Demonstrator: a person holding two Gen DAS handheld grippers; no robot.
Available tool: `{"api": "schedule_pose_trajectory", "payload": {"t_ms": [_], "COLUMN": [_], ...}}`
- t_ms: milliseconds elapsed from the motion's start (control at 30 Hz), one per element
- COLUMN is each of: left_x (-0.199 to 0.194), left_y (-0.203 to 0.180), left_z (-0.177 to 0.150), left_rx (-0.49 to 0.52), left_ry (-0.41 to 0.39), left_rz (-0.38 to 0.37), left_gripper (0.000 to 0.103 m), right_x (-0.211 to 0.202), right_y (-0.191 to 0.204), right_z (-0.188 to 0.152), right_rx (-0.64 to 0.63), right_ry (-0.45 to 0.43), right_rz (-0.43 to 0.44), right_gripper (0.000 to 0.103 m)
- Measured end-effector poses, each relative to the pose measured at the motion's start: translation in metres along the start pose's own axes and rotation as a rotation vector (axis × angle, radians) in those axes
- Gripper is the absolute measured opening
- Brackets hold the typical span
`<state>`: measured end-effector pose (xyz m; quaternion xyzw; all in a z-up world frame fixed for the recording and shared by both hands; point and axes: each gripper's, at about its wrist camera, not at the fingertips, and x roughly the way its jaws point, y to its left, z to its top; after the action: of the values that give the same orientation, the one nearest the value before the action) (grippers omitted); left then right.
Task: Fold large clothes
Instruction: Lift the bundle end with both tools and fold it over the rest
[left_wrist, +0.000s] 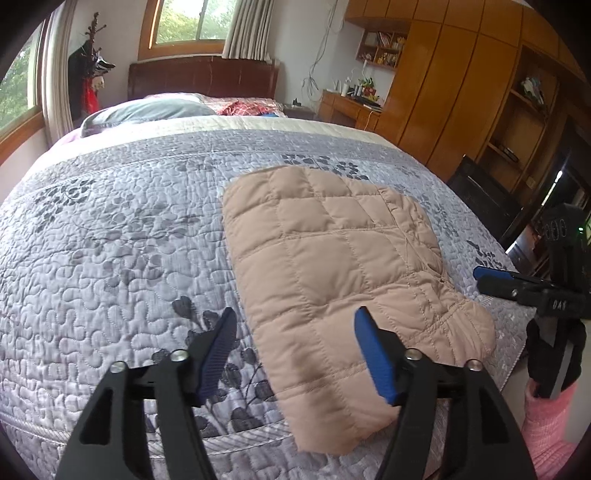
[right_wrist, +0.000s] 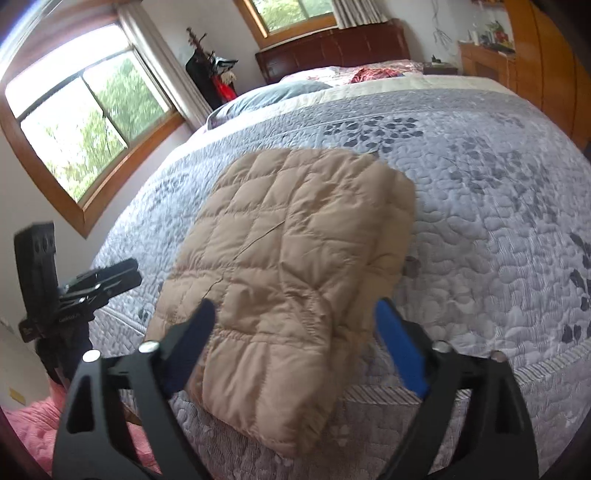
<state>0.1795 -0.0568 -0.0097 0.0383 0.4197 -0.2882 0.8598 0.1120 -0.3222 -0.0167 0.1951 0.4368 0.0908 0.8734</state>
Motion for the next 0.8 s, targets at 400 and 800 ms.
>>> {"api": "schedule_pose_trajectory", "payload": {"t_ms": [400,800], "left_x": [0.03,0.079], "left_y": [0.024,0.04], "left_z": [-0.007,-0.005], "left_rx": [-0.075,-0.14], "left_ry": [0.111,0.22], "left_rz": [-0.12,-0.34], "left_gripper": [0.078,0.084], "right_x": [0.033,0.084], "right_y": [-0.065,-0.078], "right_z": [-0.005,-0.007], "right_rx": [0.205,0.254], "right_ry": [0.106,0.199], "right_rz": [0.208,0.359], "right_gripper": [0.091,0.092]}}
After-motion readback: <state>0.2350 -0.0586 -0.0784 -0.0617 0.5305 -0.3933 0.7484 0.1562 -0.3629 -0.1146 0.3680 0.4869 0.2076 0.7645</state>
